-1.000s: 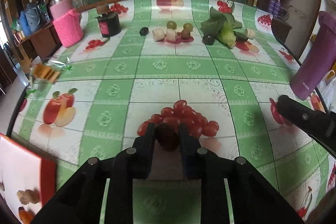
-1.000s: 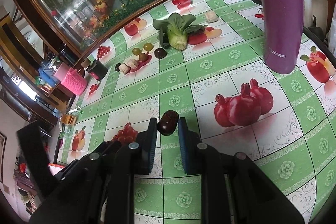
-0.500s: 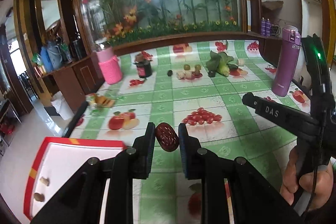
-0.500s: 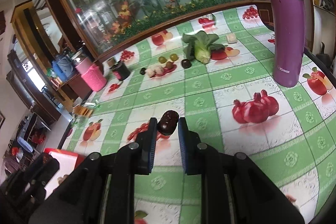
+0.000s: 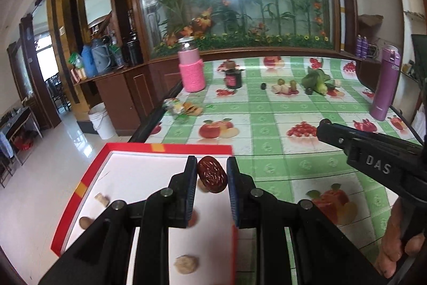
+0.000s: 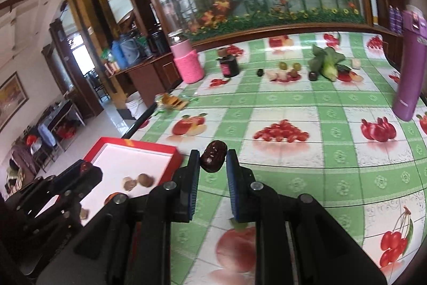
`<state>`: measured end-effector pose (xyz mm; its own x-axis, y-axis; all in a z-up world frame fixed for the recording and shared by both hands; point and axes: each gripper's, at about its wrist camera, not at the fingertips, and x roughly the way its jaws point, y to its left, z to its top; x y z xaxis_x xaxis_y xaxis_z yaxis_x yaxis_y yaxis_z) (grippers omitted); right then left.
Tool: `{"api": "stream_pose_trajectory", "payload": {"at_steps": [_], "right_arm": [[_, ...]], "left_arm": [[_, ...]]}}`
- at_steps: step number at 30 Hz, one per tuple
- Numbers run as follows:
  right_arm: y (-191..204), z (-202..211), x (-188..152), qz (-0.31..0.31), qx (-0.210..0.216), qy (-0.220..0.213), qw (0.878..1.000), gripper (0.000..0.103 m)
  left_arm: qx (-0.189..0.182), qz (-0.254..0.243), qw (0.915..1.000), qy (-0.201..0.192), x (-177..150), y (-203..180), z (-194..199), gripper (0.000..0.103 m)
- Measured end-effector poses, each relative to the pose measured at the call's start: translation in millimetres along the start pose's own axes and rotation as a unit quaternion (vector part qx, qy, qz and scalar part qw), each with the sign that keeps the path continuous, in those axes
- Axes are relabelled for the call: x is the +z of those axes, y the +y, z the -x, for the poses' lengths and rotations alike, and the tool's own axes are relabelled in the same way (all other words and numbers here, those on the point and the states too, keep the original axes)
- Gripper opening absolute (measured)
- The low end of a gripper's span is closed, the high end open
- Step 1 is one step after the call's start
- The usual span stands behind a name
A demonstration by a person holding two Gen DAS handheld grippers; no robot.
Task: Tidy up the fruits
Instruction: 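Carry both held dates over the tray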
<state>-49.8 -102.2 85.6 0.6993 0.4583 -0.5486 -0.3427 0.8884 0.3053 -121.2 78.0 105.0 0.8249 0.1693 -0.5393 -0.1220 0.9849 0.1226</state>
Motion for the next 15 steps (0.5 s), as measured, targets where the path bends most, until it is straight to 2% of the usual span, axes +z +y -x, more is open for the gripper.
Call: {"api": "stream_pose_trajectory", "payload": {"at_steps": [6,15], "right_arm": [[40,-8,-11,0.037,0.023,0.013,0.999,0.022],[81,-23,-30,0.079,0.050,0.042,0.995,0.022]], "left_arm": [[0.029,0.024,0.9993,0.006,-10,35,-3,0.021],[0.056,0.047,0.9971,0.018,-27,66,-6,0.021]]}}
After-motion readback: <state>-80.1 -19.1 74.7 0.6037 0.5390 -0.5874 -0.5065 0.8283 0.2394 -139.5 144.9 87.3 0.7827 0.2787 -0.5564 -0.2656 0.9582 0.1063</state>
